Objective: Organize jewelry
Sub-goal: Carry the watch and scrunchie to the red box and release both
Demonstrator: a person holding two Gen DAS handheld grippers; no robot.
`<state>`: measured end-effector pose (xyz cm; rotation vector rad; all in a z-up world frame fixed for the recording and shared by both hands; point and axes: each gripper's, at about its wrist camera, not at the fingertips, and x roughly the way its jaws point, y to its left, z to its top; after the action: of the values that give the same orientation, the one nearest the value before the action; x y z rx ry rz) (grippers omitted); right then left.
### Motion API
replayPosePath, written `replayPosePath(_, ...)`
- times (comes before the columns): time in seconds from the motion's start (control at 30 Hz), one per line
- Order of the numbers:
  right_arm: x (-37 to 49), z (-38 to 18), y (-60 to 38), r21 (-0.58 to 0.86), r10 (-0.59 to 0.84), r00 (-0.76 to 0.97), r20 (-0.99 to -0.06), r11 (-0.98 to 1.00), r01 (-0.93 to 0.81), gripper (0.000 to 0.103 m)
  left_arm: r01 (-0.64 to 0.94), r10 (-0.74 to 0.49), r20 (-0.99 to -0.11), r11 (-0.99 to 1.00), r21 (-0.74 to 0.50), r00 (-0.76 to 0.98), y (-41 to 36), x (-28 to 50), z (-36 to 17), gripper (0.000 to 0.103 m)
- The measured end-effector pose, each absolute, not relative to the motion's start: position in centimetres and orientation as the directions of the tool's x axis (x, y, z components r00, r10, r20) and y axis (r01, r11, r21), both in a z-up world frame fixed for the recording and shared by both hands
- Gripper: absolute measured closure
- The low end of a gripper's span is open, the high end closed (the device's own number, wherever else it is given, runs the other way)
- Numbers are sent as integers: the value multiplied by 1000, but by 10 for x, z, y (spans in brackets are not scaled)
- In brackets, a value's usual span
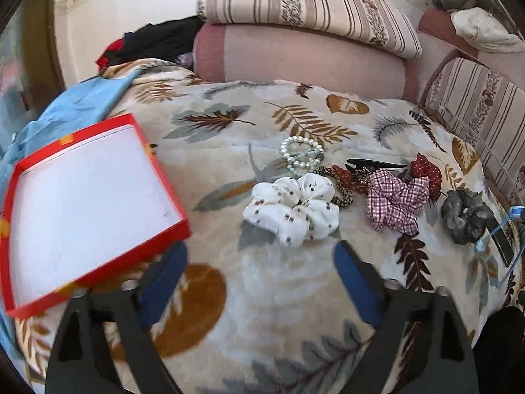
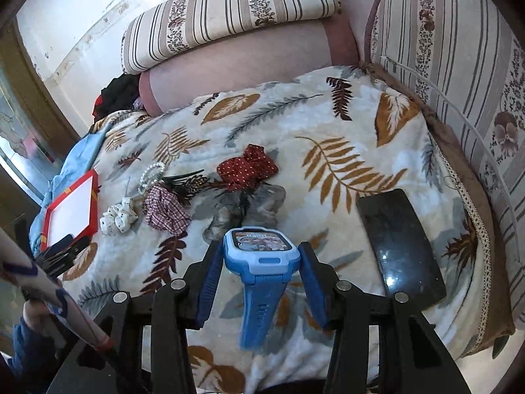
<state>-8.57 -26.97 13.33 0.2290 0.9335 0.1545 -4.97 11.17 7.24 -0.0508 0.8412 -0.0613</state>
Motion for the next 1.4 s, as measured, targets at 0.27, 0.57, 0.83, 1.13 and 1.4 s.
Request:
replayPosePath(0.27, -85, 140, -276, 281, 232, 602, -764, 960, -15, 54, 55, -45, -820, 998, -16, 571, 86, 20, 29, 37)
replayPosePath(0.57, -93, 151, -295, 294, 213, 620, -755, 955, 29, 55, 100, -94, -795, 994, -43, 600, 58, 22, 31, 95)
replayPosePath(0.83, -100, 166, -300, 284, 192, 640, -744, 958, 43, 55, 142, -169, -726, 985, -99, 666, 45, 10, 72, 95)
replayPosePath(1.13, -96, 174, -295, 295, 204, 656, -726, 955, 29, 55, 161, -199, -676, 980, -120, 709, 50, -9, 108, 95)
replayPosePath(1.4, -91, 184, -280, 289, 223, 666, -712, 957, -11, 55, 129, -183, -647, 983, -131, 741, 78, -27, 128, 95)
